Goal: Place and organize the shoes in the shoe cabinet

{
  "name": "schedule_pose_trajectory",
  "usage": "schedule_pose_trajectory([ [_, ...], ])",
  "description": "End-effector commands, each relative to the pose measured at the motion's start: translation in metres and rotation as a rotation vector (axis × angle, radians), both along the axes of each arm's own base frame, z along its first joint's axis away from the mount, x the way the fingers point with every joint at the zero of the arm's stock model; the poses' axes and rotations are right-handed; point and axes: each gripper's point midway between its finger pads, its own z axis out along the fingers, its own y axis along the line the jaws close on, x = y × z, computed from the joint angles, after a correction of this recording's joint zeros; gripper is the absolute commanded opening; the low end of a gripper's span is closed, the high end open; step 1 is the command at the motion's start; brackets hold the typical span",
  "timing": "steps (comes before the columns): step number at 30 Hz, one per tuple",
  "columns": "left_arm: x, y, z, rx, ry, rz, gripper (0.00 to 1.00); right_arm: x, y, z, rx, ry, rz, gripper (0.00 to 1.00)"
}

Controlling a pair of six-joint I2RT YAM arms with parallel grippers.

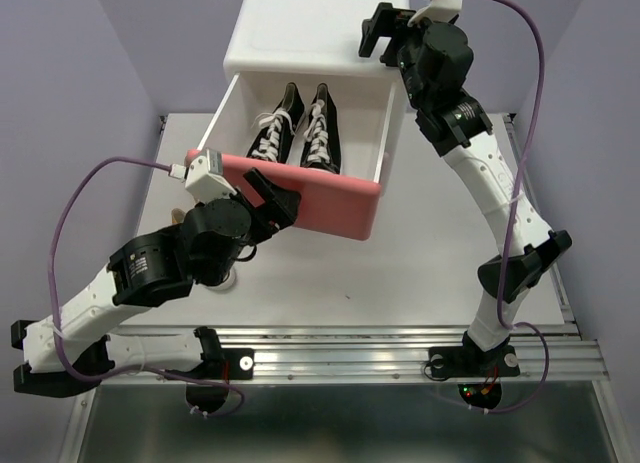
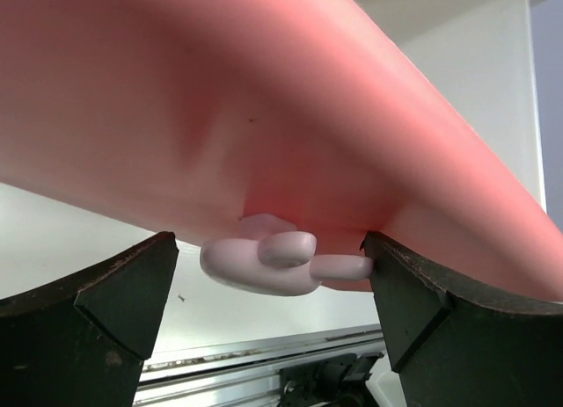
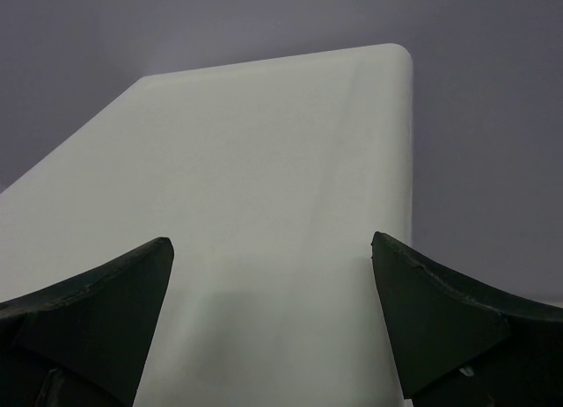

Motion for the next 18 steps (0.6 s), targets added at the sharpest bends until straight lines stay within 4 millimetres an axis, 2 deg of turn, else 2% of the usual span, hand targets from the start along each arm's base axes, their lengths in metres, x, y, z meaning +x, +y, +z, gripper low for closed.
schedule_pose_trajectory([
  [1, 0.045, -0.006, 0.027, -0.096, -0.136, 0.132, 0.99, 0.014, 0.019, -0.167, -0.244, 0.428, 0.028, 1.00],
  [4, 0.061, -0.007, 0.029, -0.099, -0.165, 0.163, 0.99, 0.012, 0.019, -0.174, -0.259, 0.443, 0.033, 1.00],
  [5, 0.068, -0.014, 0.026, -0.084, -0.166, 0.159, 0.99, 0.012, 0.019, -0.176, -0.269, 0.447, 0.037, 1.00],
  [6, 0.075, -0.016, 0.033, -0.093, -0.182, 0.169, 0.99, 0.010, 0.019, -0.180, -0.280, 0.461, 0.042, 1.00],
  [10, 0.095, -0.040, 0.027, -0.084, -0.175, 0.145, 0.99, 0.009, 0.018, -0.190, -0.321, 0.488, 0.052, 1.00],
  [14, 0.098, -0.054, 0.022, -0.129, -0.169, 0.113, 0.99, 0.005, 0.022, -0.200, -0.348, 0.521, 0.087, 1.00],
  [18, 0.101, -0.061, 0.007, -0.130, -0.144, 0.101, 0.99, 0.004, 0.022, -0.207, -0.360, 0.541, 0.091, 1.00],
])
